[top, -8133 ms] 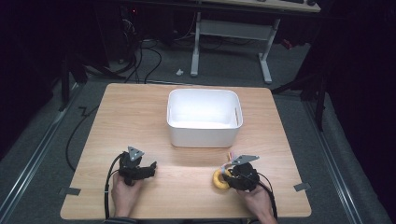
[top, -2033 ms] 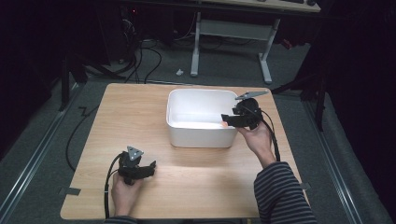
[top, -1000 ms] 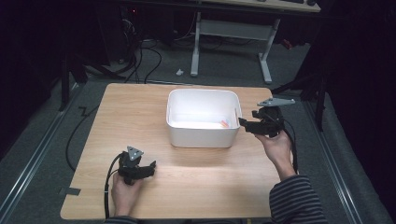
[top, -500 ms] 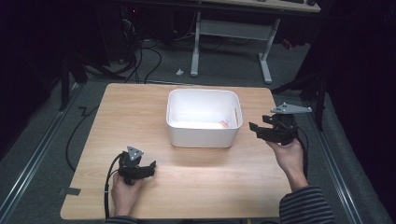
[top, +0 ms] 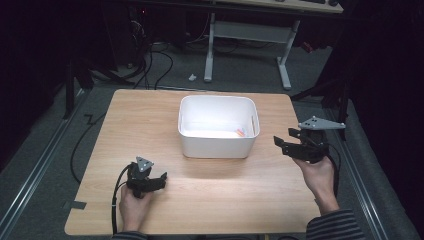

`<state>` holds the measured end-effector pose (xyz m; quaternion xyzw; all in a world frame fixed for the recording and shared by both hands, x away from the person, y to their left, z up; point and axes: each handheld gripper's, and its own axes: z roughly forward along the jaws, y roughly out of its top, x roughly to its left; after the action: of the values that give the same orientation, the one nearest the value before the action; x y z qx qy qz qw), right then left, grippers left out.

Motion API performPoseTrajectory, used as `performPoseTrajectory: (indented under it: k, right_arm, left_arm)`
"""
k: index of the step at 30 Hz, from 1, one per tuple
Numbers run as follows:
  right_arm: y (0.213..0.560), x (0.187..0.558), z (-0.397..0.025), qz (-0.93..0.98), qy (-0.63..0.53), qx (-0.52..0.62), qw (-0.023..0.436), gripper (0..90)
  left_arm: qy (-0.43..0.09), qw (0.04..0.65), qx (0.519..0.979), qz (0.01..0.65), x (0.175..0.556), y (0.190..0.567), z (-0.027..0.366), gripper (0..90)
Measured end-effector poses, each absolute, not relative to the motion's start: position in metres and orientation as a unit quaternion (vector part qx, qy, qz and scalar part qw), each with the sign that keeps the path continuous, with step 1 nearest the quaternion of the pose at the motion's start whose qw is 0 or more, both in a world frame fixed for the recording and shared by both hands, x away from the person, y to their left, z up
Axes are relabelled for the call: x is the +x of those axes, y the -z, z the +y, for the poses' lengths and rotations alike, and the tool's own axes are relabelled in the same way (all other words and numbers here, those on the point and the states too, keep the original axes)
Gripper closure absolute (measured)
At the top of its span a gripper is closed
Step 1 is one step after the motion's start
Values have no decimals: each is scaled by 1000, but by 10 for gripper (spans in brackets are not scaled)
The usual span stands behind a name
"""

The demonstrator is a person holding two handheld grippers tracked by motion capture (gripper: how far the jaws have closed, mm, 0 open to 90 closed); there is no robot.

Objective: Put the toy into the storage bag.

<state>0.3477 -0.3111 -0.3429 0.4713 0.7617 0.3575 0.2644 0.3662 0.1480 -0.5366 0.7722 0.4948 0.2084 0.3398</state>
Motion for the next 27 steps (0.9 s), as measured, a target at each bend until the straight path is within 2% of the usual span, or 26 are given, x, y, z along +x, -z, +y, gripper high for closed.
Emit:
performPoseTrajectory:
  k: [27]
  right_arm:
    - [363, 310, -333, 748, -380, 488, 242, 396]
  left_arm:
    - [-208, 341, 772, 495, 366, 537, 148, 178]
